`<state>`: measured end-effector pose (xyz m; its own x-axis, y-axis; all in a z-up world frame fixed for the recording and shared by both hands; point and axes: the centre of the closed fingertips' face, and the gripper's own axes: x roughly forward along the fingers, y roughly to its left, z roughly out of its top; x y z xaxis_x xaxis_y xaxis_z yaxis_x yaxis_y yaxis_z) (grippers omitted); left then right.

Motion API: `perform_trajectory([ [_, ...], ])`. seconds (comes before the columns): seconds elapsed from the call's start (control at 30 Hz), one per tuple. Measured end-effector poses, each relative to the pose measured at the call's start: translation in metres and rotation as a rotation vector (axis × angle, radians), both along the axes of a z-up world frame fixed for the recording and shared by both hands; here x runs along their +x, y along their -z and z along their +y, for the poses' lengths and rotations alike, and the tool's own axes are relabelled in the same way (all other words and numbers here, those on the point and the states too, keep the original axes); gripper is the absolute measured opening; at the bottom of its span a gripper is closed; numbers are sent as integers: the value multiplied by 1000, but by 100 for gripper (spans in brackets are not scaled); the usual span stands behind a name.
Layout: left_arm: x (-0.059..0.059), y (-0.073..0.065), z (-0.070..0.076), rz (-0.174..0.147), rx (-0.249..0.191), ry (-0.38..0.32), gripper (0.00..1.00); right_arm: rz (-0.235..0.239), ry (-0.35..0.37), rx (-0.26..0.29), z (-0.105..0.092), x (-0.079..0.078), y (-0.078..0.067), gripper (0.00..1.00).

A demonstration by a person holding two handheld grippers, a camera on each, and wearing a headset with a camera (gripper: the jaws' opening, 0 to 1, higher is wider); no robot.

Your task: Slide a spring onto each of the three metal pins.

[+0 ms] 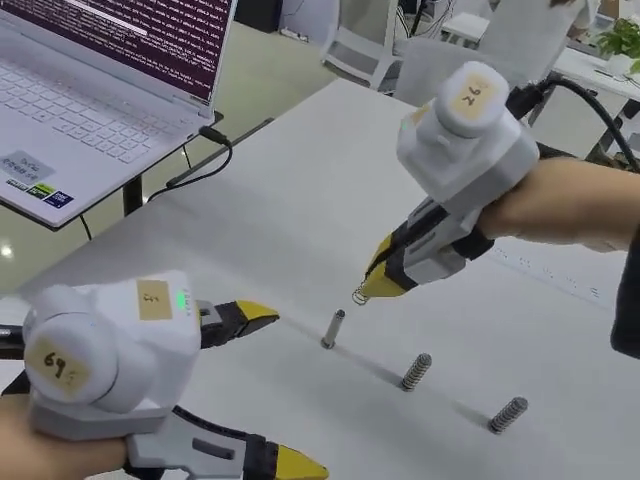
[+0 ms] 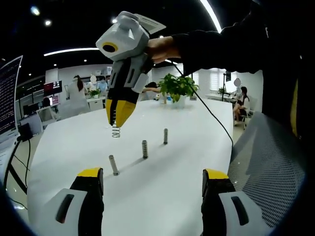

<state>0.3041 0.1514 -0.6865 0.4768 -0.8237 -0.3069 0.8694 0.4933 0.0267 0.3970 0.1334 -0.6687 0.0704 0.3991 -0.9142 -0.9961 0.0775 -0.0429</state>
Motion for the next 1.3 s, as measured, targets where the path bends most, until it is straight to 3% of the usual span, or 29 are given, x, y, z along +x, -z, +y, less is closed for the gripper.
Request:
perform_trajectory([
  [0.8,3,8,6,19,14,-12,77,41,27,-62,5,24,47,8],
  [1.3,4,12,6,28,19,-11,75,64,24,-78,6,27,59,8],
])
